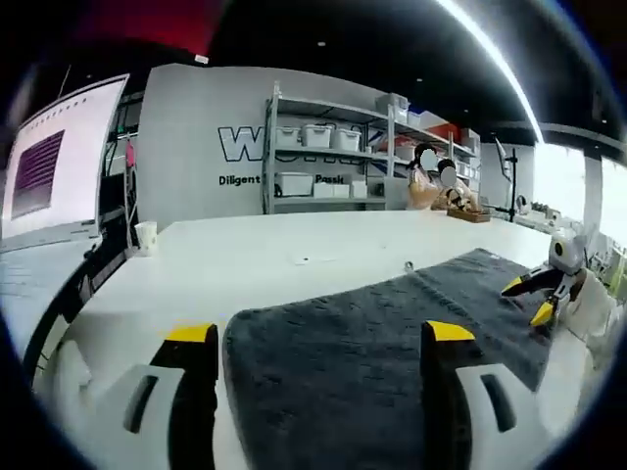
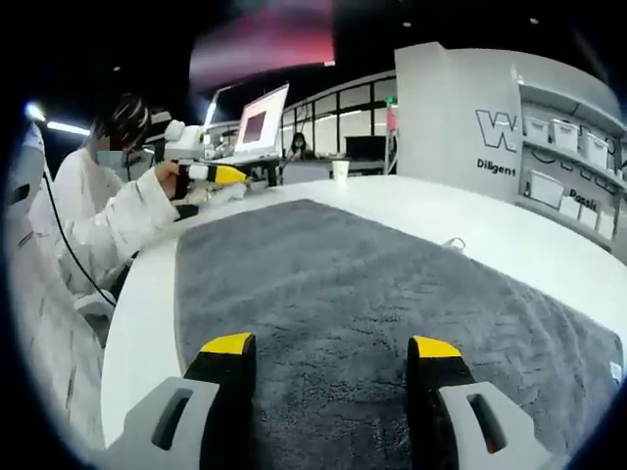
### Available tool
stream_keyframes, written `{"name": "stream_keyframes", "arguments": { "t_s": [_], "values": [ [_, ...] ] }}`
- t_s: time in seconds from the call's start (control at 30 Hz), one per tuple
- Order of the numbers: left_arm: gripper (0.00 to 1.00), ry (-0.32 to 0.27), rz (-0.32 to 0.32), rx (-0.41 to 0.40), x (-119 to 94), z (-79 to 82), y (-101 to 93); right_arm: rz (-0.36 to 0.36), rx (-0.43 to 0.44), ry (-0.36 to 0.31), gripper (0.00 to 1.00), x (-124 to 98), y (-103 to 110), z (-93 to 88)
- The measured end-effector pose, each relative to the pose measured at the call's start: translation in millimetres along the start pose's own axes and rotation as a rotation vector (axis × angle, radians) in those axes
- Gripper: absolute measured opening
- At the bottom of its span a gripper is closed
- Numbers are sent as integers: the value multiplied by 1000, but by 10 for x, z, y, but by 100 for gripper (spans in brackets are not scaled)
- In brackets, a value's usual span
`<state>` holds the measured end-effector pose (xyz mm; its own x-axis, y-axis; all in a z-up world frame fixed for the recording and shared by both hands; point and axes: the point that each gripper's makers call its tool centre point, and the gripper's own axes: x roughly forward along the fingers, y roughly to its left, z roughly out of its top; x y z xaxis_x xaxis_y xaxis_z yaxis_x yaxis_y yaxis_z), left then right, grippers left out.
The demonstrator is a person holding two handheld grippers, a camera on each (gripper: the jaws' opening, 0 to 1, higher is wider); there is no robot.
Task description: Open the folded towel by lifting each exposed corner and separating the folded layers until the towel lies flat within the target outline without major curled edges
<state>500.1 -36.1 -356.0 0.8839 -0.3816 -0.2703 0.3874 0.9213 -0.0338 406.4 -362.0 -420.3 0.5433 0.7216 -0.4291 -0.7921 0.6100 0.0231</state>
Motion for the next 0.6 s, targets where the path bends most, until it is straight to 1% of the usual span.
{"name": "stream_keyframes", "arguments": {
  "t_s": [0.07,0.17,0.27,0.4,0.5,0.53,0.6],
  "values": [
    [85,17,0,2,139,-49,93,1,1,-2,59,-15,3,5],
    [85,31,-12,14,326,-93,161,-9,2,6,59,-39,-9,-14],
    [88,46,-30,27,459,-126,149,-14,-1,20,59,-55,-18,-43],
    [90,75,-61,34,687,-219,147,-14,-6,29,59,-75,8,-54],
    [88,105,-64,44,820,-318,176,-18,-9,30,59,-98,21,-42],
    [88,125,-60,48,857,-368,190,-20,-10,29,59,-108,25,-35],
    [88,127,-60,49,891,-389,189,-22,-9,29,59,-116,26,-33]
  ]
}}
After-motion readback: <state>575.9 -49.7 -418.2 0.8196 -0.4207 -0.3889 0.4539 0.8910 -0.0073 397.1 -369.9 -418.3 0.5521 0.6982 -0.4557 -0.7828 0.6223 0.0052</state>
